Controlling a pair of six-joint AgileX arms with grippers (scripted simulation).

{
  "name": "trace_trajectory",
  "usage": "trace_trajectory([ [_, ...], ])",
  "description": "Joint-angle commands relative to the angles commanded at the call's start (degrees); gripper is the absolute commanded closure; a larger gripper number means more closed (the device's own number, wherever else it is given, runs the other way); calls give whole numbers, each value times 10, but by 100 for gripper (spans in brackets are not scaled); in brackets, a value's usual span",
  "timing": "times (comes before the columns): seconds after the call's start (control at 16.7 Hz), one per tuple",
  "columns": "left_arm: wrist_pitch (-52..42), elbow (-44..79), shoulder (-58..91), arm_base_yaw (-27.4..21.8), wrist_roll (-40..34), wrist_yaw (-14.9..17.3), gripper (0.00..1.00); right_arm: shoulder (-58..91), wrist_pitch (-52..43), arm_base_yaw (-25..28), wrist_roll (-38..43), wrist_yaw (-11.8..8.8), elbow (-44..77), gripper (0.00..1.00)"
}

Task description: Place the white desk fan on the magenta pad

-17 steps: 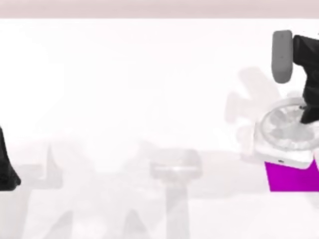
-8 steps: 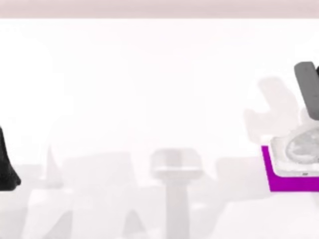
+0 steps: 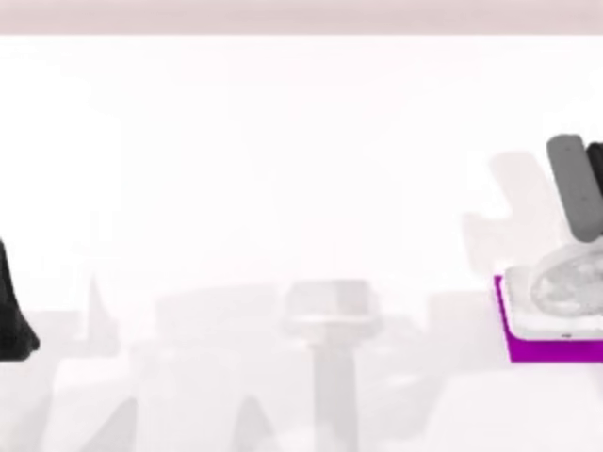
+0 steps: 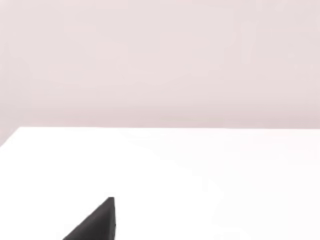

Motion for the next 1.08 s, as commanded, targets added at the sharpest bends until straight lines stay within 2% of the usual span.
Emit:
trace_trajectory([
  [0.36,0,0,0,0,0,0,0,4,23,1,0,2,-21,100],
  [1.08,0,0,0,0,0,0,0,4,23,1,0,2,-21,10],
])
